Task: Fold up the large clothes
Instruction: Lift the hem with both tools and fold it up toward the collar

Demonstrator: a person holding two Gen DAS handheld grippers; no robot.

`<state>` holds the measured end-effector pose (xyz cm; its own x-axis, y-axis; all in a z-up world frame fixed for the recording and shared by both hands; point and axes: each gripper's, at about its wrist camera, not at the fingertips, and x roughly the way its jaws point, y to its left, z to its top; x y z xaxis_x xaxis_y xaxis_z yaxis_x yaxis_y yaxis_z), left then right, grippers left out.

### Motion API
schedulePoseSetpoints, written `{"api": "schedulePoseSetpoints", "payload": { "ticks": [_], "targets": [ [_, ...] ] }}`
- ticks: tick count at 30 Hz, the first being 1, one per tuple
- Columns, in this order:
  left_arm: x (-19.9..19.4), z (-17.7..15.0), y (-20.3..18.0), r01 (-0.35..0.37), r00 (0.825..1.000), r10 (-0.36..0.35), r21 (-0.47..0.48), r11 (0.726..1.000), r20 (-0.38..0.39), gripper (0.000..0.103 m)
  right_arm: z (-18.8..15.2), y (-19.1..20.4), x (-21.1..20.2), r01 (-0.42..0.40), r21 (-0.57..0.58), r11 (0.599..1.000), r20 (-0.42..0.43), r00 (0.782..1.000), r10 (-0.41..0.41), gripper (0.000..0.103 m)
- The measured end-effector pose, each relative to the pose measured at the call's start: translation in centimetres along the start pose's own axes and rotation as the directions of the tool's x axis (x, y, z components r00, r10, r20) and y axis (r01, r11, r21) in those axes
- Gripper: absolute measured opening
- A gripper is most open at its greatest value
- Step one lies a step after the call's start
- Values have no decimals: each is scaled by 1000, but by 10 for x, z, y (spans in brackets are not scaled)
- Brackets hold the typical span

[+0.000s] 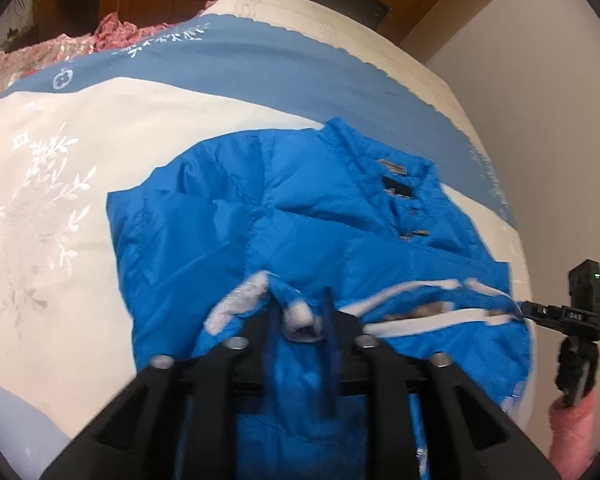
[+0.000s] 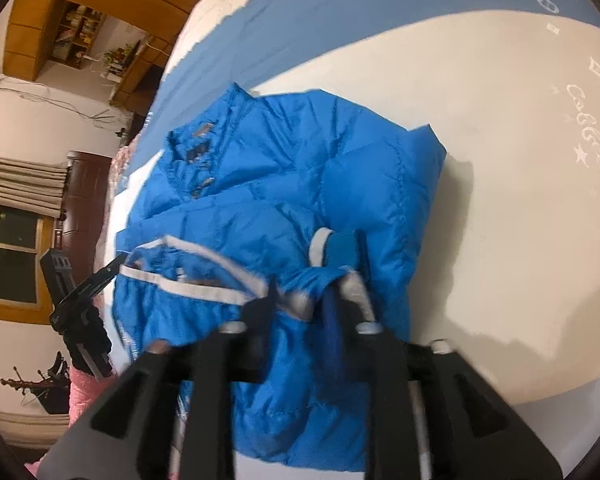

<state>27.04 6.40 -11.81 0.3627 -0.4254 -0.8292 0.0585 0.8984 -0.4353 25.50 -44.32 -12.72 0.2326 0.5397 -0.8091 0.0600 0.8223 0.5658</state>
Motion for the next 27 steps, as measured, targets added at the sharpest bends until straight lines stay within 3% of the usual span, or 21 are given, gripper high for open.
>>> {"api": "schedulePoseSetpoints", "payload": {
  "ticks": [1, 3, 5, 8, 11, 14, 16, 17, 18, 19, 20, 23, 27],
  "targets": [
    [-7, -1, -1, 23, 1000, -23, -3, 1000, 6, 50, -2, 2, -8, 13, -14, 1000, 23, 1000, -13, 68],
    [-30, -7, -3, 65, 997, -65, 13, 998, 35, 51, -6, 8, -22, 29, -50, 998, 45, 999, -27, 68],
    [-48, -12, -4, 59, 996, -61, 35, 998, 60, 56, -14, 12, -29, 34, -80, 996, 45, 999, -30, 68],
    [-58, -21, -6, -59, 993, 48, 106, 993, 107, 60, -20, 14, -23, 67, -106, 992, 28, 998, -64, 68],
    [-43, -31, -2, -154, 986, 144, 134, 979, 82, 61, -26, 10, -6, 113, -114, 987, -10, 993, -114, 68],
    [-26, -42, 2, -200, 980, 196, 156, 967, 46, 61, -34, 13, 13, 139, -145, 980, -46, 988, -147, 68],
    [-20, -47, 1, -199, 980, 195, 162, 967, 36, 54, -38, 16, 19, 161, -166, 973, -44, 984, -171, 55],
    [-18, -49, 0, -209, 978, 205, 165, 964, 38, 49, -39, 18, 21, 175, -177, 969, -41, 982, -185, 41],
    [-16, -50, -1, -201, 980, 198, 162, 966, 33, 33, -40, 20, 21, 183, -186, 965, -39, 980, -193, 28],
    [-15, -50, 0, -180, 984, 178, 155, 971, 28, 17, -41, 22, 20, 178, -190, 965, -36, 982, -188, 23],
    [-16, -50, -1, -174, 985, 171, 152, 973, 35, 14, -42, 24, 18, 178, -197, 964, -31, 982, -188, 16],
    [-28, -48, -8, -181, 982, 170, 151, 972, 86, 7, -43, 35, 6, 210, -232, 950, 7, 977, -214, 10],
    [-59, -35, -26, -160, 974, 130, 156, 975, 184, 7, -29, 47, -29, 176, -236, 956, 82, 983, -161, 9]
  ]
}}
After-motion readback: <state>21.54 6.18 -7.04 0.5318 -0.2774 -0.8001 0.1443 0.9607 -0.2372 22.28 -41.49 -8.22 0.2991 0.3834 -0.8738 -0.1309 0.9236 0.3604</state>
